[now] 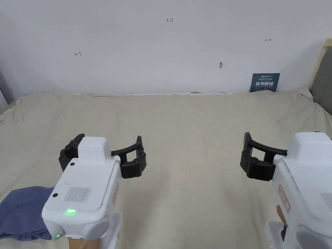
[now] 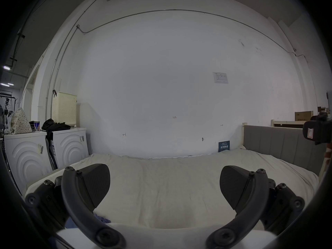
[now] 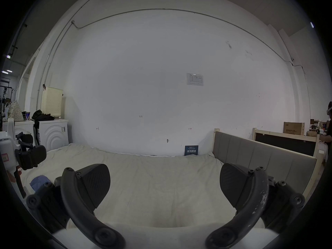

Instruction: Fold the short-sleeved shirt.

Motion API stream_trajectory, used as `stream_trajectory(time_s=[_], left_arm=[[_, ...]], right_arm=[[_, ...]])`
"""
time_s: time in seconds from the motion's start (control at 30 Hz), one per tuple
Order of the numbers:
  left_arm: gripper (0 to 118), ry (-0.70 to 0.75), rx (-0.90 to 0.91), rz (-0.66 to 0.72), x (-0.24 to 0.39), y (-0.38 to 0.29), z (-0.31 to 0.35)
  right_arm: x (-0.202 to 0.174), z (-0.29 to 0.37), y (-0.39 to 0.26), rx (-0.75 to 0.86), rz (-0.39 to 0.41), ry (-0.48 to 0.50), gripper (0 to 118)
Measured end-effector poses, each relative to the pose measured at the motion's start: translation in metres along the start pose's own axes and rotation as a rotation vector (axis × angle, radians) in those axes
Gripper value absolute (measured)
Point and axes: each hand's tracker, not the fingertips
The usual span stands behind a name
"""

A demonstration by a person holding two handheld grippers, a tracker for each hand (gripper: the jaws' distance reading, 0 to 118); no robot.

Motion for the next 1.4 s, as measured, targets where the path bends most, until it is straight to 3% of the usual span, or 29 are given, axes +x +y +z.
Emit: stream_trajectory(time_s=[1.4], left_arm=[[118,0.008,0.016,0.018,-0.0063,0.0039,-0.0016]], right_arm=[[-0.0002,-0.0017,0.0011,0.006,0.006,-0.008,118]])
